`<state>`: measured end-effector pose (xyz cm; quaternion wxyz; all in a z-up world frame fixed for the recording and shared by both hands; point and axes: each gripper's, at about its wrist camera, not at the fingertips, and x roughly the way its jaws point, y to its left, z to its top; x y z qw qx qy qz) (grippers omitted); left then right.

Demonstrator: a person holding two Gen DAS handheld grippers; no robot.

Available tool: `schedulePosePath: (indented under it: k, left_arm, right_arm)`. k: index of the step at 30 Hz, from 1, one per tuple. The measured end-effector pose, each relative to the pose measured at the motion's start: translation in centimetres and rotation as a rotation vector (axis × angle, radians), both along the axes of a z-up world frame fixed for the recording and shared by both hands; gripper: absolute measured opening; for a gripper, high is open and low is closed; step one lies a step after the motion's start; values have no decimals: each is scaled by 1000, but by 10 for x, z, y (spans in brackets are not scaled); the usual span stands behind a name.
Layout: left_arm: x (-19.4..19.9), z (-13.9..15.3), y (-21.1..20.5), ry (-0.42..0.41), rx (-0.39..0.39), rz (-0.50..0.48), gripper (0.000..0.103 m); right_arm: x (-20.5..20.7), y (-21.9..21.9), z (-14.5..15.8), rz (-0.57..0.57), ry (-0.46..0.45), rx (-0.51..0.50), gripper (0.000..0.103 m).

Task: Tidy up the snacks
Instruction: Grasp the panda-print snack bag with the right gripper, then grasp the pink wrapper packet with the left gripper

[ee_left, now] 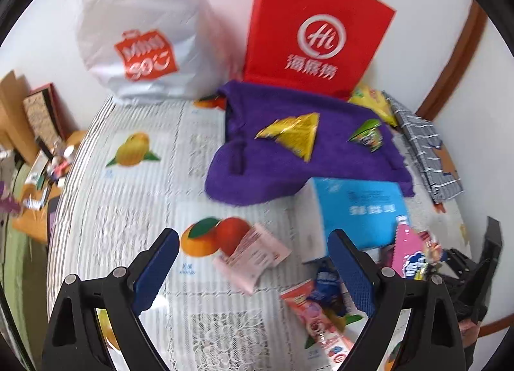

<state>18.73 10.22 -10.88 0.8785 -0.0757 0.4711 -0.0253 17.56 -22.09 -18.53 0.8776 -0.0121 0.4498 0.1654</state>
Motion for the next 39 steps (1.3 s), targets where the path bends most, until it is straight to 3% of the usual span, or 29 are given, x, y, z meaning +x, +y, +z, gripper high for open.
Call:
schedulePosePath:
  k: [8,14,16,18,24,28,33,39]
  left_arm:
    - [8,-35,-7,50,42,-7,93]
    - [29,-57,-25,72,76,-120,93]
    - [32,-65,-24,94,64,-146,89]
    - [32,-72,-23,116,43,-170,78]
    - [21,-83,-26,124,13,-216,73]
    - [18,-87,-33,103,66,-224,70]
    - [13,-87,-35,76,172,-188,43]
    - [2,-86,-28,42,135,-144,38]
  right_arm:
    - [-6,-35,11,-83,-25,24,48]
    - [-13,-55,13,-138,-27,20,48]
    - [-17,-59,13,-155,-28,12,49]
    - [-19,-62,12,-163,-26,10,49]
    - [-16,-62,9,-173,-20,2,49]
    - [-13,-56,7,-166,-15,2,49]
    - [-12,-46,-1,-161,6,1,49]
    - [-17,-44,-5,-187,-28,-5,49]
